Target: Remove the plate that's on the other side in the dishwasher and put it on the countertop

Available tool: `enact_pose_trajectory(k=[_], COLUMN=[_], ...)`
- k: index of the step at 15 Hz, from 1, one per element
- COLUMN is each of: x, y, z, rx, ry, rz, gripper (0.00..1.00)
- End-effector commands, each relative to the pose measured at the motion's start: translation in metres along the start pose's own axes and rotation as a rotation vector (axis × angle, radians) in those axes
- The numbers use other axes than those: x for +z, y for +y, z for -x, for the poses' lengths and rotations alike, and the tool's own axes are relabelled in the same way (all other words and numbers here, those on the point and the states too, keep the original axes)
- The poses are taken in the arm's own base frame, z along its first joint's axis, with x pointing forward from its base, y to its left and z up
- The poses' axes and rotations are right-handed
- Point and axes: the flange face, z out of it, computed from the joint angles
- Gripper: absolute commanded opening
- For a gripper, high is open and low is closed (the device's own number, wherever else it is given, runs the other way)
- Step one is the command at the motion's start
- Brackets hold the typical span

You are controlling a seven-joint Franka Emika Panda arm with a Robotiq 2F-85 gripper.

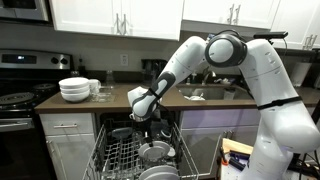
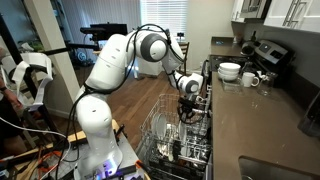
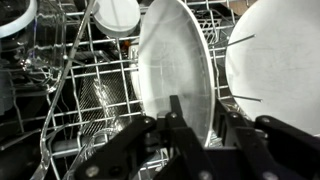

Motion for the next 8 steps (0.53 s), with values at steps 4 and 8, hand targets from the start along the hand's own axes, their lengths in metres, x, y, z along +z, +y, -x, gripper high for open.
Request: enact_pose_trajectory(k=[4,8], x=[-0.0048,-0.0049], y=[0.0025,0.0033], z=[0.0009,0.0014], rx=[-0.016,-0.022], ry=[-0.004,0.000], rz=[-0.004,-0.008], gripper=[0.12,0.00])
